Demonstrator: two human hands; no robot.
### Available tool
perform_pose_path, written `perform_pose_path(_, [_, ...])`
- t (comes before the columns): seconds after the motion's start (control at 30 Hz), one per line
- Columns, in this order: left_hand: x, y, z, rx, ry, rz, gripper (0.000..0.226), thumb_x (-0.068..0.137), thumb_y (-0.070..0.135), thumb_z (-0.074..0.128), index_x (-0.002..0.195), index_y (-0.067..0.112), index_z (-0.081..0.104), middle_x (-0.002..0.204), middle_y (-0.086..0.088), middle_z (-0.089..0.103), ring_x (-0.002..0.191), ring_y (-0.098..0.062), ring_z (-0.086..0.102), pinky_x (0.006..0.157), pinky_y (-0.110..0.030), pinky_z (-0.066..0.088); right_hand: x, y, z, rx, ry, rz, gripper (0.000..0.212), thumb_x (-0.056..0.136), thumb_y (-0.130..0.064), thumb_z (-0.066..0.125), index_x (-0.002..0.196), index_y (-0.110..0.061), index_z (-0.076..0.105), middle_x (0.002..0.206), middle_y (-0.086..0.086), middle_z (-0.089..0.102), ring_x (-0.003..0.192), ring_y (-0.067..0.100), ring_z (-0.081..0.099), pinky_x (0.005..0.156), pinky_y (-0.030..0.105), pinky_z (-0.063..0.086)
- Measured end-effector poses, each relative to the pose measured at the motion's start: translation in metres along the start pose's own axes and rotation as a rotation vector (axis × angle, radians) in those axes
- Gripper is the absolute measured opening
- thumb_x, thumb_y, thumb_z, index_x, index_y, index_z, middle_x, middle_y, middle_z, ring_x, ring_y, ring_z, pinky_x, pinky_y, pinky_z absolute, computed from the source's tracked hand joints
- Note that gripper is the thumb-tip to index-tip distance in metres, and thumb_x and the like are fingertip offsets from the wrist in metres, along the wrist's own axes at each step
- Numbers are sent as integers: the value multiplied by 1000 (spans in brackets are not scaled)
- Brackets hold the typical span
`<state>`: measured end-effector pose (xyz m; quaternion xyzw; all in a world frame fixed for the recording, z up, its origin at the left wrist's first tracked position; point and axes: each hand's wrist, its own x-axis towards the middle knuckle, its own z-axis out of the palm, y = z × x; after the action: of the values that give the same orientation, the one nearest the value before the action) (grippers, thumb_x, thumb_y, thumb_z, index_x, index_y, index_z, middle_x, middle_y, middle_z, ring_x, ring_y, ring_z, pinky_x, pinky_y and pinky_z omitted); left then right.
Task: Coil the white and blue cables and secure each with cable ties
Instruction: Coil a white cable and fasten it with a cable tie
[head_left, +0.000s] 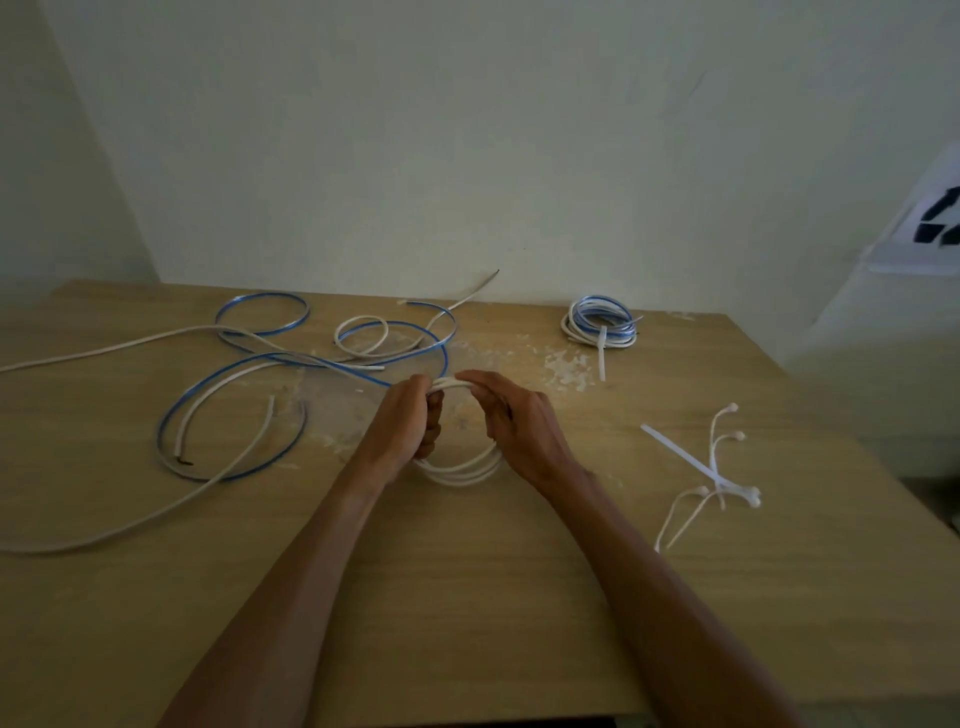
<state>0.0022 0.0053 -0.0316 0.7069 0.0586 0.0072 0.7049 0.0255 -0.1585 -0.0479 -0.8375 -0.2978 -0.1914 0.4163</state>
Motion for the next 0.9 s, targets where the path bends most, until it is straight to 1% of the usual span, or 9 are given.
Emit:
perform_pose_path(0.07, [1,-2,2,-41,-43,11,38,103,18,26,65,22,32,53,5,20,41,-10,14,43,-19,12,2,-3,-9,-5,-47,102,31,106,-39,43,123,-28,67,63,-11,62,56,2,60,60,27,52])
perform_pose_path(0.13, [2,-4,3,-65,-78,15,39,105,17,25,66,22,31,52,5,19,39,-8,13,42,-17,12,7,7,-28,-110,-67,293,37,104,-48,40,114,-27,69,80,-1,73,72,15,71,73,35,57])
perform_pose_path(0.23, [4,-7,3,-90,-116,30,35,103,15,25,69,21,31,52,6,19,39,-7,12,42,-16,11,6,42,-85,-514,-92,629,32,94,-47,63,106,-19,73,109,11,74,104,32,68,86,36,52])
perform_pose_path(0.33, [6,-9,5,-113,-127,36,35,104,17,24,70,20,33,52,6,21,37,-6,13,41,-13,13,-12,74,-142,-723,-197,830,39,83,-36,80,111,-11,69,117,15,69,111,34,64,87,36,49])
perform_pose_path(0.4, [6,-10,7,-117,-128,36,35,105,18,23,72,20,34,52,6,21,36,-5,14,41,-11,14,-20,86,-156,-706,-227,880,40,75,-31,86,107,-11,70,113,15,70,107,33,65,86,36,51])
perform_pose_path(0.57, [8,-10,6,-169,-72,37,34,103,15,25,71,20,34,51,6,21,36,-5,14,40,-12,15,-10,86,-148,-519,-122,797,19,82,-11,74,99,-18,74,100,9,75,92,26,71,82,35,55])
perform_pose_path(0.7, [10,-12,2,-290,92,16,32,100,13,27,70,22,35,51,9,23,37,-5,17,35,-14,17,24,35,-144,-374,190,388,17,93,-14,66,105,-18,77,91,3,76,81,17,69,79,35,55])
perform_pose_path(0.8, [11,-9,0,-370,188,24,30,99,13,28,72,24,35,49,10,23,37,-6,18,35,-15,17,46,-18,-142,-1,423,188,12,94,-12,65,100,-17,74,85,-9,72,73,8,67,72,30,57])
perform_pose_path(0.9, [14,-8,-3,-468,277,25,32,101,16,29,71,23,36,48,10,23,37,-6,18,34,-16,17,48,-51,-116,427,445,213,9,95,-5,64,101,-8,69,80,1,69,69,11,67,67,29,57])
